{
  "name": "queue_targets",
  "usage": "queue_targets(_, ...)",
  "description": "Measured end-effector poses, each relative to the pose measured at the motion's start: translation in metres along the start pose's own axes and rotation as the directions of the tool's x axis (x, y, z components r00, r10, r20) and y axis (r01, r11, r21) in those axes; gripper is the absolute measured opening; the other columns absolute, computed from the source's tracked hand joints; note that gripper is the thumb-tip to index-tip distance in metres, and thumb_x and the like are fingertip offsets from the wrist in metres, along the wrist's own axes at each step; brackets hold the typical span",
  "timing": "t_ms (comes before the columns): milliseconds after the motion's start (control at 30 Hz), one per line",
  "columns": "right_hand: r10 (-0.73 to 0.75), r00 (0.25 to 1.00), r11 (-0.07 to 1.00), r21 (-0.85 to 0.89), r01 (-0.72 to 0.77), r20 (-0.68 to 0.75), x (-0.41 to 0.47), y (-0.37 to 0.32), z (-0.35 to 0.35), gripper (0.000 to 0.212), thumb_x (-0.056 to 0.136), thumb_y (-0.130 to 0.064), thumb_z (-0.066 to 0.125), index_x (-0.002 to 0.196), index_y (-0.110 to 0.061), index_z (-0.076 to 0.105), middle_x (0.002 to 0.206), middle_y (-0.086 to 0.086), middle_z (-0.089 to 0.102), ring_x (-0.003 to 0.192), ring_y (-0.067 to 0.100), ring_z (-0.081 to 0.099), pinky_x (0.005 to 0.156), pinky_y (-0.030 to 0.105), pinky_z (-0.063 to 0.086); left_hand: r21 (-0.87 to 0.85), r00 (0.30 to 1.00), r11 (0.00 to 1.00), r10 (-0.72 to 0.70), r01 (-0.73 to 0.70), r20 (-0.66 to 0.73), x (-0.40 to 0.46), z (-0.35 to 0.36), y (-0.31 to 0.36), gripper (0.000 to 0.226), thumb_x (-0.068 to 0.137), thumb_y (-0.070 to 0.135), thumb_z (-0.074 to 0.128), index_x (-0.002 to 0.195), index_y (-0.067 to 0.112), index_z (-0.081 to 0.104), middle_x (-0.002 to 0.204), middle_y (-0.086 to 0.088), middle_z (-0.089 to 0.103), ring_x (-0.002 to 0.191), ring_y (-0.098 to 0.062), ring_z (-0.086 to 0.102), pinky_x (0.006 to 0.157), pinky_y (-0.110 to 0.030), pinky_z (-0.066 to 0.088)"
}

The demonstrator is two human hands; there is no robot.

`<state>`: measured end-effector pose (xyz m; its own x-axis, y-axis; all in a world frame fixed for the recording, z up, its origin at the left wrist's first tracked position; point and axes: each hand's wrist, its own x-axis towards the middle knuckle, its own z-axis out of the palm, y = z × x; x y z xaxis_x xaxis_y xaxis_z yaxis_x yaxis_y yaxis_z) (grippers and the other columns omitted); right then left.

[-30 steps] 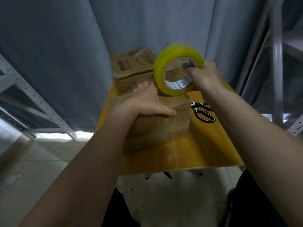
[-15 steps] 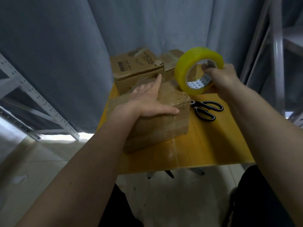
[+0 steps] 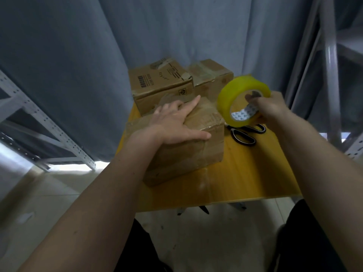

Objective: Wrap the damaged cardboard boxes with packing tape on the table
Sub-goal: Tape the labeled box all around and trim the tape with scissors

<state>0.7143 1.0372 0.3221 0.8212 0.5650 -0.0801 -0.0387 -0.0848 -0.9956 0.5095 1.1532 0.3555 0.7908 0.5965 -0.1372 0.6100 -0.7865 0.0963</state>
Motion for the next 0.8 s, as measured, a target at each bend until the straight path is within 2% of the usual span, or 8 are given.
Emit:
queue_targets(100, 0.144, 0.989, 0.988, 0.049, -0.146, 0.041, 0.002, 0.023, 0.0, 0.012, 0.09, -0.018, 0.067, 0.099, -0.012, 0.061, 0.107, 0.013, 0.062, 0.097, 0.033, 0.063, 0.078, 0.051, 0.056, -0.003, 1.0, 1.0, -0.006, 0.006, 0.015, 0.0, -0.003, 0.003, 0.095, 0.069, 0.085, 0.05, 0.145, 0.06, -0.002, 0.162, -0.003, 0.01, 0.147, -0.028, 0.011, 0.118, -0.055, 0.008)
queue_targets(233, 0.229, 0.962, 0.967, 0.079, -0.242, 0.147, 0.008, 0.034, 0.0, 0.017, 0.09, -0.018, 0.067, 0.103, -0.011, 0.059, 0.1, 0.013, 0.064, 0.08, 0.027, 0.065, 0.045, 0.034, 0.054, -0.012, 0.994, 0.999, -0.028, 0.03, 0.104, 0.0, -0.014, 0.011, 0.095, 0.067, 0.081, 0.059, 0.145, 0.057, 0.012, 0.158, -0.004, 0.019, 0.143, -0.033, 0.02, 0.115, -0.06, 0.015)
queue_targets(300, 0.248, 0.955, 0.962, 0.079, -0.263, 0.163, 0.014, 0.036, -0.003, 0.03, 0.087, -0.014, 0.069, 0.113, -0.006, 0.058, 0.104, 0.015, 0.066, 0.085, 0.028, 0.067, 0.047, 0.034, 0.055, -0.107, 0.989, 0.992, -0.045, 0.061, 0.14, 0.008, -0.027, 0.021, 0.094, 0.058, 0.084, 0.062, 0.138, 0.044, 0.034, 0.142, -0.001, 0.039, 0.126, -0.027, 0.041, 0.105, -0.05, 0.034)
queue_targets(400, 0.273, 0.944, 0.956, 0.054, -0.287, 0.186, 0.018, 0.038, -0.003, 0.04, 0.084, -0.009, 0.072, 0.119, -0.002, 0.056, 0.11, 0.017, 0.067, 0.093, 0.03, 0.068, 0.061, 0.038, 0.056, -0.183, 0.994, 0.983, -0.029, 0.009, -0.104, 0.035, -0.032, 0.043, 0.059, 0.074, 0.071, 0.059, 0.107, 0.022, 0.057, 0.117, 0.004, 0.055, 0.104, -0.017, 0.05, 0.097, -0.042, 0.039)
queue_targets(467, 0.286, 0.939, 0.953, 0.049, -0.299, 0.19, 0.02, 0.041, -0.004, 0.039, 0.083, -0.007, 0.072, 0.119, -0.001, 0.056, 0.11, 0.018, 0.067, 0.093, 0.03, 0.068, 0.068, 0.041, 0.057, -0.216, 0.996, 0.976, 0.019, -0.039, -0.091, 0.05, -0.026, 0.055, 0.037, 0.089, 0.048, 0.055, 0.116, 0.023, 0.057, 0.127, -0.001, 0.053, 0.118, -0.021, 0.049, 0.095, -0.034, 0.037)
queue_targets(567, 0.282, 0.945, 0.954, 0.059, -0.295, 0.165, 0.023, 0.048, -0.003, 0.027, 0.085, -0.004, 0.069, 0.109, -0.004, 0.058, 0.102, 0.016, 0.067, 0.09, 0.032, 0.068, 0.067, 0.043, 0.059, -0.172, 0.999, 0.984, 0.045, -0.041, 0.017, 0.063, -0.007, 0.057, 0.03, 0.095, 0.04, 0.042, 0.12, 0.029, 0.054, 0.134, -0.011, 0.046, 0.129, -0.029, 0.039, 0.102, -0.039, 0.035)
queue_targets(667, 0.286, 0.95, 0.953, 0.06, -0.295, 0.127, 0.025, 0.053, 0.005, 0.025, 0.085, -0.003, 0.069, 0.105, -0.009, 0.056, 0.095, 0.012, 0.066, 0.08, 0.027, 0.067, 0.051, 0.036, 0.056, -0.157, 0.998, 0.986, 0.047, -0.051, -0.029, 0.066, -0.002, 0.051, 0.021, 0.096, 0.038, 0.037, 0.104, 0.031, 0.055, 0.115, -0.004, 0.051, 0.128, -0.02, 0.034, 0.102, -0.042, 0.028)
queue_targets(800, 0.24, 0.964, 0.969, 0.028, -0.245, 0.111, 0.028, 0.049, 0.014, 0.028, 0.083, -0.005, 0.071, 0.107, -0.008, 0.057, 0.107, 0.016, 0.066, 0.093, 0.034, 0.066, 0.07, 0.046, 0.058, -0.204, 1.0, 0.979, -0.004, 0.005, 0.006, 0.065, -0.006, 0.044, 0.015, 0.096, 0.035, 0.04, 0.09, 0.031, 0.053, 0.088, 0.006, 0.043, 0.123, -0.017, 0.032, 0.1, -0.042, 0.03)
